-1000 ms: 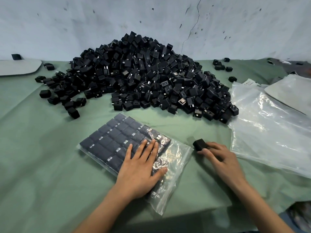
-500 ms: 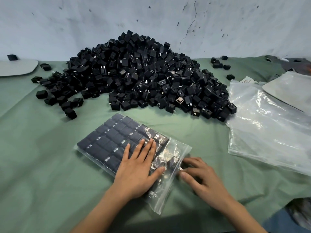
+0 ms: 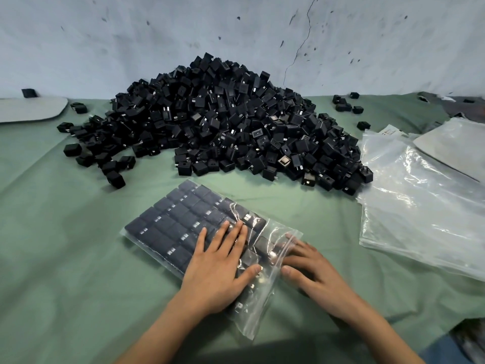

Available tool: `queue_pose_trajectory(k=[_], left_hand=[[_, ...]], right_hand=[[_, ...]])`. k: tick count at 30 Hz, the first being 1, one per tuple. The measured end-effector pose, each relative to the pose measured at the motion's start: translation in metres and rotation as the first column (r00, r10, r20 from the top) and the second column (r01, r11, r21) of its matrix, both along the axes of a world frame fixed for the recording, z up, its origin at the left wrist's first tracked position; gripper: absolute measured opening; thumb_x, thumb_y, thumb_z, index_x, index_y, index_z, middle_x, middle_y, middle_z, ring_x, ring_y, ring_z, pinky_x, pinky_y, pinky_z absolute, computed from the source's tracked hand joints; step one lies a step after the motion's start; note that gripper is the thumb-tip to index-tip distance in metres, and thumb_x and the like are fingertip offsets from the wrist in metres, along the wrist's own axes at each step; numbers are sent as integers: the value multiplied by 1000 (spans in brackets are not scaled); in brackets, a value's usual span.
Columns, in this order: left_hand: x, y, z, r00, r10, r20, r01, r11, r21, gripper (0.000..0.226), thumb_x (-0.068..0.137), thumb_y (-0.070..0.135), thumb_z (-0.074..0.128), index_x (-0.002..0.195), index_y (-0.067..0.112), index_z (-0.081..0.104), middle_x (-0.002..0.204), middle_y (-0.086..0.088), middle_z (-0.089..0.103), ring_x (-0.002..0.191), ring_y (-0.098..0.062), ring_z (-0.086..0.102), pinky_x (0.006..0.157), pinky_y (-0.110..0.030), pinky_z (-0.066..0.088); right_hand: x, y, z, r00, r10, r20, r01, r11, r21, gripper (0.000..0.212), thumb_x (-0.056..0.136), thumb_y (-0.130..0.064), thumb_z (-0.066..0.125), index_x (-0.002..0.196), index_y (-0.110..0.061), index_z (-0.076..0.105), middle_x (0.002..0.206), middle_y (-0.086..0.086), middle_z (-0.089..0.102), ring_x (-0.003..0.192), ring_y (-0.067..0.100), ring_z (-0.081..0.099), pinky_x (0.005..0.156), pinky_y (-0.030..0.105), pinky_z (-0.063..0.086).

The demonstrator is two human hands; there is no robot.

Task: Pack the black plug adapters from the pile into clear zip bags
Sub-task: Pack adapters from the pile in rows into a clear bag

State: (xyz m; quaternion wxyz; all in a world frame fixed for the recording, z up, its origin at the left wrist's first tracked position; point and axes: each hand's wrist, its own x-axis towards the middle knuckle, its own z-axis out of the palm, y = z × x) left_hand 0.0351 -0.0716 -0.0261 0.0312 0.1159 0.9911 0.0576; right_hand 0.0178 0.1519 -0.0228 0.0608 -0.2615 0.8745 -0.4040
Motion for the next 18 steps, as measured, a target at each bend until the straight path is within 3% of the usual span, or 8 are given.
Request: queue_pose_trajectory(k=[2, 7, 10, 12, 15, 18], left_hand=[[0, 0, -1, 1000, -1, -1, 1, 1000, -7, 80, 73, 76, -17, 139, 34, -34, 153, 15, -30, 139, -8, -32, 114, -44, -24], [1, 1, 1, 1000, -8, 21, 8, 1000, -18, 73, 78, 74, -11, 140, 41, -33, 153, 14, -33, 139, -10, -34, 113, -47, -24], [0, 1, 5, 998, -40, 54, 41, 999, -19, 67, 79, 72, -11, 133, 45, -39, 150, 14, -38, 139, -16, -36, 113, -50, -24], [-2, 6, 8, 994, -97, 55, 99, 995, -31, 65, 80, 70, -12, 135, 46, -37, 148, 17, -40, 137, -19, -39, 111, -52, -25], [-4, 19, 9, 981, -190, 44, 193, 979, -62, 62, 89, 63, -10, 141, 36, -28, 152, 18, -33, 135, -11, -42, 112, -50, -24], [-4, 24, 6, 978, -191, 79, 196, 979, -61, 59, 95, 61, -2, 138, 34, -32, 151, 17, -34, 138, -8, -36, 115, -48, -20]], right_hand=[[-1, -4, 1, 999, 8, 31, -8, 1000, 12, 41, 91, -50, 42, 114, -29, 68, 133, -29, 48, 141, -4, 16, 117, 47, 9], [-4, -10, 1, 1000, 21, 10, -21, 1000, 6, 37, 92, -44, 45, 117, -25, 65, 136, -17, 51, 142, -3, 16, 117, 47, 11], [-1, -8, -3, 999, 34, 21, -34, 999, 18, 39, 93, -46, 44, 123, -28, 62, 140, -23, 43, 140, -9, 15, 118, 47, 4], [1, -8, -4, 999, 44, 8, -44, 999, 21, 41, 92, -49, 43, 125, -31, 59, 140, -28, 40, 139, -11, 14, 119, 44, 2], [-1, -9, -2, 997, 75, 15, -75, 997, 28, 40, 92, -51, 41, 126, -36, 56, 141, -28, 36, 140, -9, 11, 119, 39, 1], [-1, -1, -3, 997, 80, -8, -80, 996, -28, 33, 93, -41, 48, 119, -30, 65, 138, -23, 43, 140, -5, 20, 117, 26, 12]])
